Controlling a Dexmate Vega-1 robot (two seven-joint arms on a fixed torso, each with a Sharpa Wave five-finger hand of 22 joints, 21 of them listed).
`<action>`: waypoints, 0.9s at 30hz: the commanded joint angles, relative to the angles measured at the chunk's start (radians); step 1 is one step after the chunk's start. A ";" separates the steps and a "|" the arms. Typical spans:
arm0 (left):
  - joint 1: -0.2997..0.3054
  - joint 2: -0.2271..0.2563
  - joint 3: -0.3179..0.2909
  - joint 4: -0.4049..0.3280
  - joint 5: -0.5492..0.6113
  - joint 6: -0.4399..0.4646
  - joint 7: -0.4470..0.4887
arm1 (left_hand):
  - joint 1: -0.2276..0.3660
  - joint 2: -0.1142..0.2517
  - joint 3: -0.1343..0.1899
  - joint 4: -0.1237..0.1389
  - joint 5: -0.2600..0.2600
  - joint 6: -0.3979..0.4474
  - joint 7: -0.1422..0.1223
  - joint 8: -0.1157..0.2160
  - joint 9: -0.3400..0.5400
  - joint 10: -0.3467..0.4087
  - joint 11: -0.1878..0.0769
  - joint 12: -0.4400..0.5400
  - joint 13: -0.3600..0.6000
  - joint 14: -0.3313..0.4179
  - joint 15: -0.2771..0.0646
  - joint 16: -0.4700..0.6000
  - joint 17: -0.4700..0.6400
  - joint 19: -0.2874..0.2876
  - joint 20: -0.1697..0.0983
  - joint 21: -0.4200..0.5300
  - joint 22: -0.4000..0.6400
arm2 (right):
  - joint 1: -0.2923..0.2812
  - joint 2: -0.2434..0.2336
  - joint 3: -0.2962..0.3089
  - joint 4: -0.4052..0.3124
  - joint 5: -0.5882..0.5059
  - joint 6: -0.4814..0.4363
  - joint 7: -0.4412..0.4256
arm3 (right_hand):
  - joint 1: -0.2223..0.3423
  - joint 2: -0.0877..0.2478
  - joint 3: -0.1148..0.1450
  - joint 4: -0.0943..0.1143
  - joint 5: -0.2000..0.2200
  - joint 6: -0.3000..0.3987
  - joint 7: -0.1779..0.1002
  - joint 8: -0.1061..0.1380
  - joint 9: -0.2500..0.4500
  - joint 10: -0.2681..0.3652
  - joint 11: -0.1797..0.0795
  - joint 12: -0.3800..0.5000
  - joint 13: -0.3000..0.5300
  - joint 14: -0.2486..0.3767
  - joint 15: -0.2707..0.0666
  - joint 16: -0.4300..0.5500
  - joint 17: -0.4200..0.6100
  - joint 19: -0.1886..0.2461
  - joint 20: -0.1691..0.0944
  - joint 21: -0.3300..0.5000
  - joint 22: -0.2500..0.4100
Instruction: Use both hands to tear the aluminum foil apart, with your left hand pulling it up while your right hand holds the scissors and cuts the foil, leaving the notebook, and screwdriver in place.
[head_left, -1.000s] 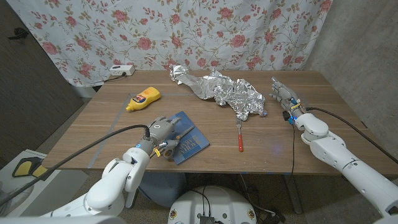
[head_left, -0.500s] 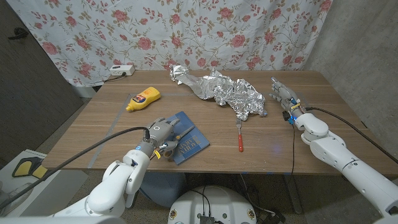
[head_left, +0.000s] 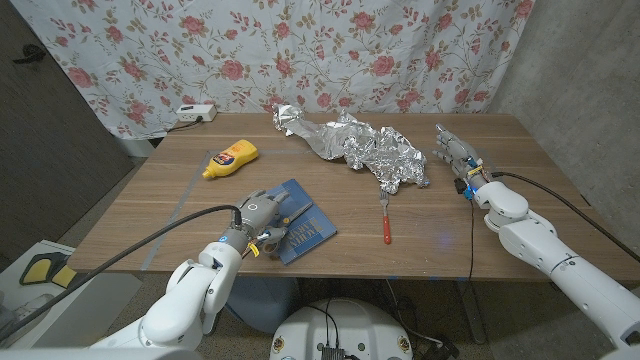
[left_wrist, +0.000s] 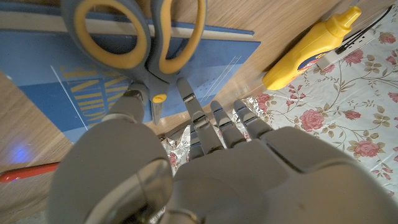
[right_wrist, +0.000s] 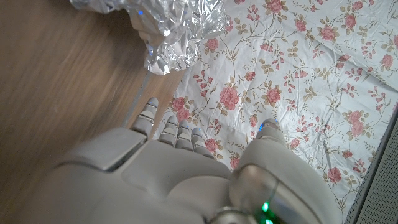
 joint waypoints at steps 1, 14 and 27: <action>-0.007 -0.015 0.011 0.010 0.016 -0.005 -0.008 | 0.005 -0.006 -0.003 0.004 0.000 0.009 0.001 -0.002 0.001 -0.007 -0.002 0.002 0.002 0.002 0.007 -0.006 0.003 0.007 0.000 0.000 0.002 | 0.006 0.000 -0.002 0.007 0.002 -0.002 0.005 | 0.006 -0.001 0.005 -0.002 -0.002 0.002 -0.005 0.003 0.002 0.004 0.004 0.006 0.001 -0.006 -0.003 0.006 0.002 -0.002 0.001 0.007 0.002; -0.009 -0.025 0.010 0.019 -0.008 -0.023 0.006 | 0.003 -0.009 -0.020 0.008 -0.001 0.050 -0.001 0.006 0.001 -0.004 0.013 -0.016 -0.009 0.018 0.011 0.002 0.004 0.013 -0.004 0.000 0.003 | 0.010 0.002 -0.005 0.009 0.003 -0.006 0.007 | 0.003 -0.001 0.006 -0.001 -0.002 0.003 -0.006 0.003 0.002 0.004 0.003 0.006 0.001 -0.006 -0.004 0.006 0.002 -0.002 0.000 0.007 0.002; -0.016 -0.026 0.020 0.024 -0.012 -0.024 0.003 | 0.068 0.023 0.002 -0.008 0.009 0.077 0.007 0.006 0.001 0.037 0.007 -0.030 -0.030 0.026 0.001 0.002 0.002 0.016 -0.004 -0.001 0.002 | 0.015 0.006 -0.008 0.013 0.002 -0.006 0.007 | 0.002 -0.001 0.007 0.000 -0.002 0.003 -0.006 0.003 0.002 0.002 0.003 0.005 0.001 -0.006 -0.003 0.006 0.002 -0.002 0.000 0.007 0.002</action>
